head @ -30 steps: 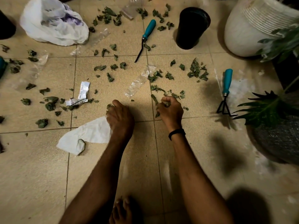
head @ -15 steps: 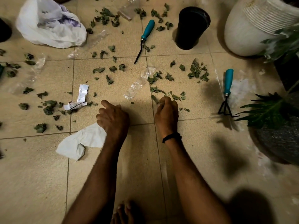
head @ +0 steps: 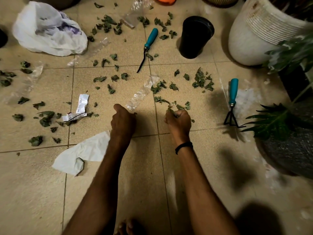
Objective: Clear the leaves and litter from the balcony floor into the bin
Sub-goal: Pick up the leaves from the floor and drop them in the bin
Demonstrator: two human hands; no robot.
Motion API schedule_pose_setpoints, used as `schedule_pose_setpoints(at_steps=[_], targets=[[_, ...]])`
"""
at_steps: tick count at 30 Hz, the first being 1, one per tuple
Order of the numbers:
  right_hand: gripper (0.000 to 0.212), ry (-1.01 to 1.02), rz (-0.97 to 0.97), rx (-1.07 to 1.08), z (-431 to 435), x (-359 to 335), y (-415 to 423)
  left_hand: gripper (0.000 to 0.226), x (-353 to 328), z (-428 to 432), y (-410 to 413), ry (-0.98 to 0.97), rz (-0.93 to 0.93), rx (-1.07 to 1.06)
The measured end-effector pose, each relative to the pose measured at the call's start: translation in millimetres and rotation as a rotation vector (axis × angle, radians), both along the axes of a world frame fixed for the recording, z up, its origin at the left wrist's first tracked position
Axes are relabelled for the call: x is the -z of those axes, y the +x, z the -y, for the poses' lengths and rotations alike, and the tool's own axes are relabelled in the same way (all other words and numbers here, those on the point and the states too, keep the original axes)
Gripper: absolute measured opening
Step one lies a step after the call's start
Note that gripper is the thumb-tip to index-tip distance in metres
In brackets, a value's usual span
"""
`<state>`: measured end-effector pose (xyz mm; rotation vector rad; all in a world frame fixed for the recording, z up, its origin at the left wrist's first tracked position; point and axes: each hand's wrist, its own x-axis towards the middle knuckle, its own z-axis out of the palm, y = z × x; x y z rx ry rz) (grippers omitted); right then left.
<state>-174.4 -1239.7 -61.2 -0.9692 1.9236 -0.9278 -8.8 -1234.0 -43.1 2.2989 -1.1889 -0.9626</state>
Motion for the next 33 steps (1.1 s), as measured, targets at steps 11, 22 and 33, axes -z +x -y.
schedule_pose_setpoints(at_steps=[11,22,33], targets=[[0.037,-0.107,-0.638,-0.13,17,16,-21,0.045,1,33,-63,-0.322,0.011,0.072],[0.008,-0.215,-0.423,0.065,22,11,-42,0.046,46,50,-100,-0.291,0.605,0.424],[0.051,-0.207,-0.74,-0.252,71,28,-27,0.024,32,50,-78,-0.631,-0.216,0.085]])
